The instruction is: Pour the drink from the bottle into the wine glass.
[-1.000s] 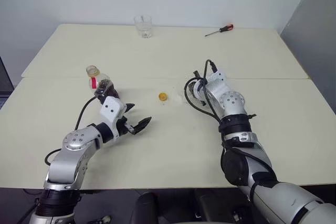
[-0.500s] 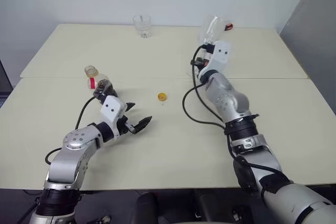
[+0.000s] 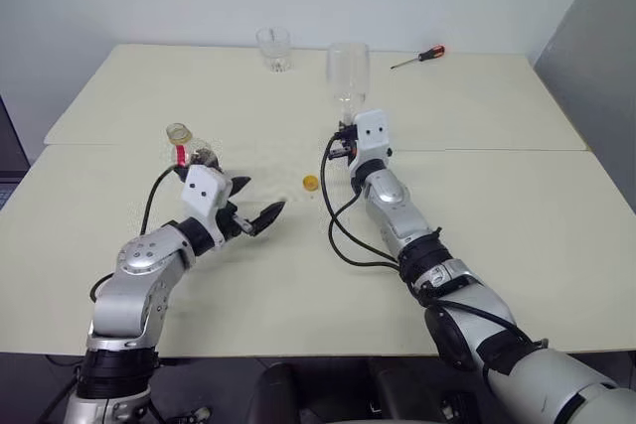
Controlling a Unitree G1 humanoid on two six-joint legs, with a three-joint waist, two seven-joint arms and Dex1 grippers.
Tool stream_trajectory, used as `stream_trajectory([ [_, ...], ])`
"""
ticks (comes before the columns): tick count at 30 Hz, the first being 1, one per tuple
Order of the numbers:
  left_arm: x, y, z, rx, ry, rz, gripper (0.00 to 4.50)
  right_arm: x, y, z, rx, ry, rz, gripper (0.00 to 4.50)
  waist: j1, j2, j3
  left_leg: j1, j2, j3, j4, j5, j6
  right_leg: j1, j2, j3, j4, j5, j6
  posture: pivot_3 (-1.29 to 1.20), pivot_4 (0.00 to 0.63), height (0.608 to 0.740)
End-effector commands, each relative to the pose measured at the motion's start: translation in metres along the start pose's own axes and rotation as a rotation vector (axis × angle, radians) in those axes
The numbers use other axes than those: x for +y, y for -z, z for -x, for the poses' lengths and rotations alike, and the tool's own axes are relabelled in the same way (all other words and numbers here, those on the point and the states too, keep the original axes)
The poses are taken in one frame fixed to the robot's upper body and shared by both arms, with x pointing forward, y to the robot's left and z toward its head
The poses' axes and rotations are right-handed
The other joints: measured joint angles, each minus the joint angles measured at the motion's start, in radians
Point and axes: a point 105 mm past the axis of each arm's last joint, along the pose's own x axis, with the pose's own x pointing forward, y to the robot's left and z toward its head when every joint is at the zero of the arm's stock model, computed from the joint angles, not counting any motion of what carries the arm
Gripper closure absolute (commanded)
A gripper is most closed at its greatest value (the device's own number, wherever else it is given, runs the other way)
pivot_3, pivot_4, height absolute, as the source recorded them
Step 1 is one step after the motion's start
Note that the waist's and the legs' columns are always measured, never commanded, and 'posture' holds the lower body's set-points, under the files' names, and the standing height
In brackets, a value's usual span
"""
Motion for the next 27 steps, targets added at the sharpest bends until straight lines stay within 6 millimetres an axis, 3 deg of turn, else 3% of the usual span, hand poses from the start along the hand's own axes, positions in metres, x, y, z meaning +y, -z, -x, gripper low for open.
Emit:
stream_trajectory([
  [1,0.002,-0.023,0.003,-0.079,-0.011,-0.04,0.0,0.002,-0.008,0.001,-0.06,-0.027,0.019,4.37,0.001,0.0,0.0,0.0,0.0,0.0,0.0,0.0,0.0,0.0,0.0,0.0,0.0,0.0,0.0,0.0,0.15,0.74],
  [9,0.002,-0.041,0.003,-0.121,-0.016,-0.033,0.0,-0.001,0.027,0.014,0.034,-0.037,0.03,4.37,0.004,0.0,0.0,0.0,0.0,0.0,0.0,0.001,-0.001,0.0,0.0,-0.001,0.001,0.0,0.0,0.0,0.15,0.74],
  [27,0.0,-0.04,0.002,-0.106,-0.006,-0.034,0.0,0.013,0.07,0.043,0.177,-0.143,0.047,4.37,0.003,-0.001,-0.001,0.01,0.0,0.0,0.0,0.001,-0.002,0.008,0.001,0.001,0.002,0.0,0.0,0.0,0.15,0.74],
])
